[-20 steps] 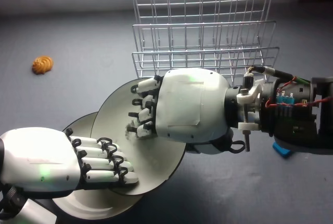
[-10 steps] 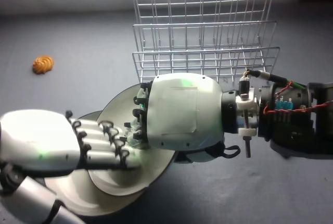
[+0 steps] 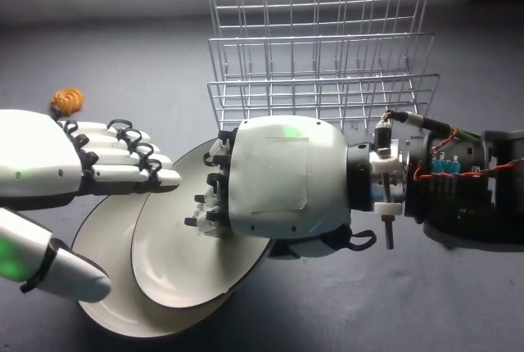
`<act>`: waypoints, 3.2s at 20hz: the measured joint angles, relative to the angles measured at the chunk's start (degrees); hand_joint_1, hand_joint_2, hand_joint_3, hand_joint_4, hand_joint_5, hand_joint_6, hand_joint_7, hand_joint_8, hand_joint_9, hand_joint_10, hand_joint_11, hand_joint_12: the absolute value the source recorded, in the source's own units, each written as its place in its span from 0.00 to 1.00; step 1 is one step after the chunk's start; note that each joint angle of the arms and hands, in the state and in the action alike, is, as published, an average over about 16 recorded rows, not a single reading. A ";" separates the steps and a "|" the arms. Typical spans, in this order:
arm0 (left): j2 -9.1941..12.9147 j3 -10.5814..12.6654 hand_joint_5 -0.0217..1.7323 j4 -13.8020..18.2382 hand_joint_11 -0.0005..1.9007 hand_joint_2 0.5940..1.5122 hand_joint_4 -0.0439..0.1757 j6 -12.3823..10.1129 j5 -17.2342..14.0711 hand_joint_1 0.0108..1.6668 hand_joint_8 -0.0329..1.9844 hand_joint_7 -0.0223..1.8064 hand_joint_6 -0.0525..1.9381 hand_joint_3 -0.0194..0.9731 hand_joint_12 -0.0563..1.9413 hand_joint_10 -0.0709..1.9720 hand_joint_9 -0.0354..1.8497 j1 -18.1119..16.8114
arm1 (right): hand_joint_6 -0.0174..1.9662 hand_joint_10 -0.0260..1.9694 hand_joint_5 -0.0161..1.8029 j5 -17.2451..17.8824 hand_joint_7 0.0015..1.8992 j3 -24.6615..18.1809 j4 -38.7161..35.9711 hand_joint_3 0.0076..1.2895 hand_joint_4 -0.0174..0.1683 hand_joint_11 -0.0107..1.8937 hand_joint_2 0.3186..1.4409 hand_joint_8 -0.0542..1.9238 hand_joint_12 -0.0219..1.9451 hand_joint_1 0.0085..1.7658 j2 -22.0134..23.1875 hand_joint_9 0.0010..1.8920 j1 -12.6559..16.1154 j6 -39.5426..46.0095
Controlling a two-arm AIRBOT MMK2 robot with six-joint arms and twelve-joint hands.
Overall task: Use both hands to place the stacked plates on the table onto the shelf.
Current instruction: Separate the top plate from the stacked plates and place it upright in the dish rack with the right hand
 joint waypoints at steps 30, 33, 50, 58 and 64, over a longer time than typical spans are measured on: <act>4.85 6.94 0.02 -5.62 0.01 0.49 0.20 -0.38 -0.59 0.01 0.01 0.02 0.02 0.04 0.03 0.04 0.03 -3.54 | 0.44 0.01 0.58 -3.09 0.60 -13.56 0.83 0.00 0.19 0.49 0.56 0.37 0.49 0.68 16.05 0.71 7.81 6.21; 4.86 6.97 0.02 -5.65 0.01 0.50 0.20 -0.38 -0.82 0.01 0.01 0.02 0.02 0.04 0.03 0.04 0.03 -3.61 | 0.44 0.01 0.58 -3.31 0.60 -13.71 -0.60 0.00 0.20 0.49 0.56 0.37 0.50 0.68 17.92 0.71 9.82 12.06; 5.12 7.01 0.02 -6.11 0.01 0.50 0.20 4.35 -3.87 0.01 0.01 0.02 0.02 0.04 0.03 0.04 0.03 -4.02 | 0.45 0.01 0.58 -14.32 0.60 -9.52 -9.34 0.00 0.18 0.49 0.56 0.36 0.50 0.68 23.47 0.72 27.11 57.69; 4.73 8.15 0.02 -4.54 0.01 0.49 0.21 10.08 -8.79 0.01 0.01 0.02 0.02 0.04 0.03 0.04 0.03 -3.41 | 0.45 0.01 0.58 -20.65 0.60 -5.12 -4.75 0.00 0.16 0.49 0.56 0.37 0.51 0.68 23.36 0.72 30.93 63.08; 3.86 9.82 0.03 -1.75 0.01 0.49 0.21 12.99 -15.90 0.01 0.01 0.02 0.02 0.04 0.03 0.04 0.03 -2.52 | 0.45 0.01 0.58 -22.60 0.60 -1.21 -2.34 0.00 0.15 0.49 0.56 0.37 0.51 0.68 22.17 0.72 31.19 63.43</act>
